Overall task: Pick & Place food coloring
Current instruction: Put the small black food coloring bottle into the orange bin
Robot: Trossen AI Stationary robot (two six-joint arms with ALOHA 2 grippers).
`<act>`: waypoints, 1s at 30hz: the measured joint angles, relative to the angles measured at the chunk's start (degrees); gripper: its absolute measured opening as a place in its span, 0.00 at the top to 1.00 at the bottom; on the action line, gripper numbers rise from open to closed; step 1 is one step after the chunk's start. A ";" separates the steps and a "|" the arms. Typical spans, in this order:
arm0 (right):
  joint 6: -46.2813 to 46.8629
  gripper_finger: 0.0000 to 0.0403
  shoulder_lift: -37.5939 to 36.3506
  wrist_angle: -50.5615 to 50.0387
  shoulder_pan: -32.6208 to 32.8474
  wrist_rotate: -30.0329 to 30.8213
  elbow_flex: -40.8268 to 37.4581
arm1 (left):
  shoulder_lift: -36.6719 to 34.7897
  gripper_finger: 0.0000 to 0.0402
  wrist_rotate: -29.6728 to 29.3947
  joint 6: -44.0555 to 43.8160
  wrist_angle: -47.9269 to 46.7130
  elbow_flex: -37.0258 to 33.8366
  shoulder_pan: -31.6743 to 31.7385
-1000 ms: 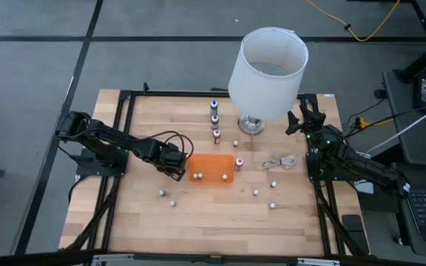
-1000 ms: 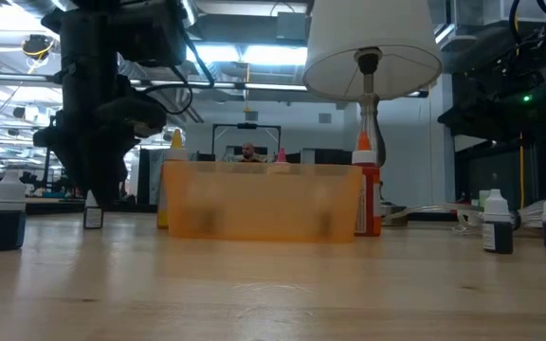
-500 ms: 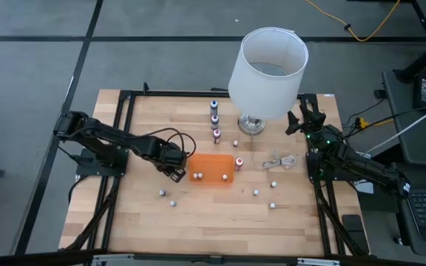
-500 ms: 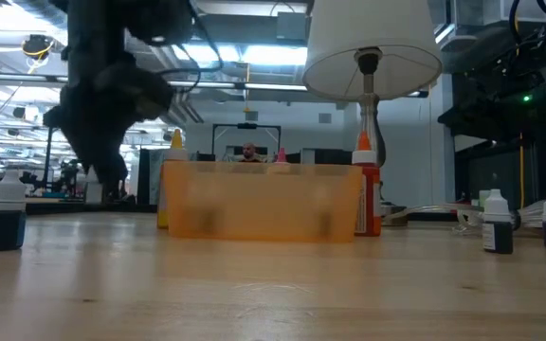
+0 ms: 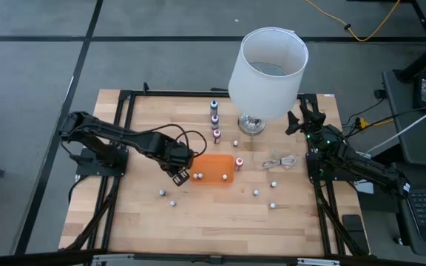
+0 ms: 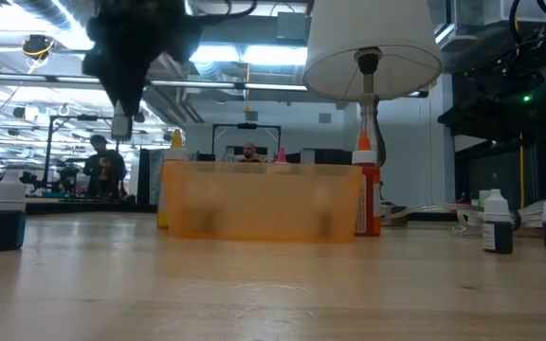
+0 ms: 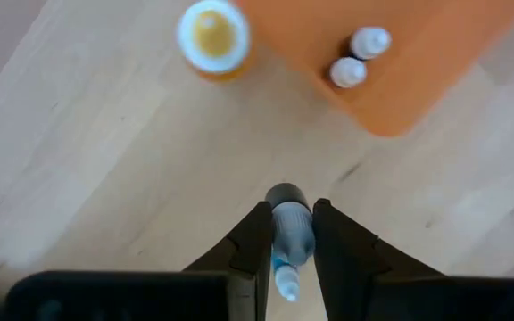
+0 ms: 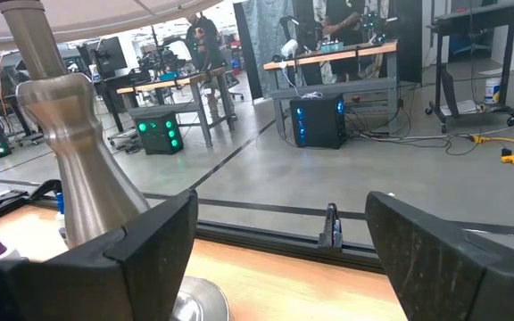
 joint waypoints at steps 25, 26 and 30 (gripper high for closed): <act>0.00 0.20 0.01 0.02 0.00 0.00 0.00 | 25.79 0.84 -1.58 22.41 -3.94 29.97 0.14; 0.00 0.20 0.02 0.01 0.01 0.00 0.01 | 26.47 0.84 -1.99 22.90 -3.91 29.97 0.14; -0.02 0.20 0.01 0.02 0.00 0.00 -0.02 | 28.66 0.84 -4.33 24.19 -4.01 29.97 0.14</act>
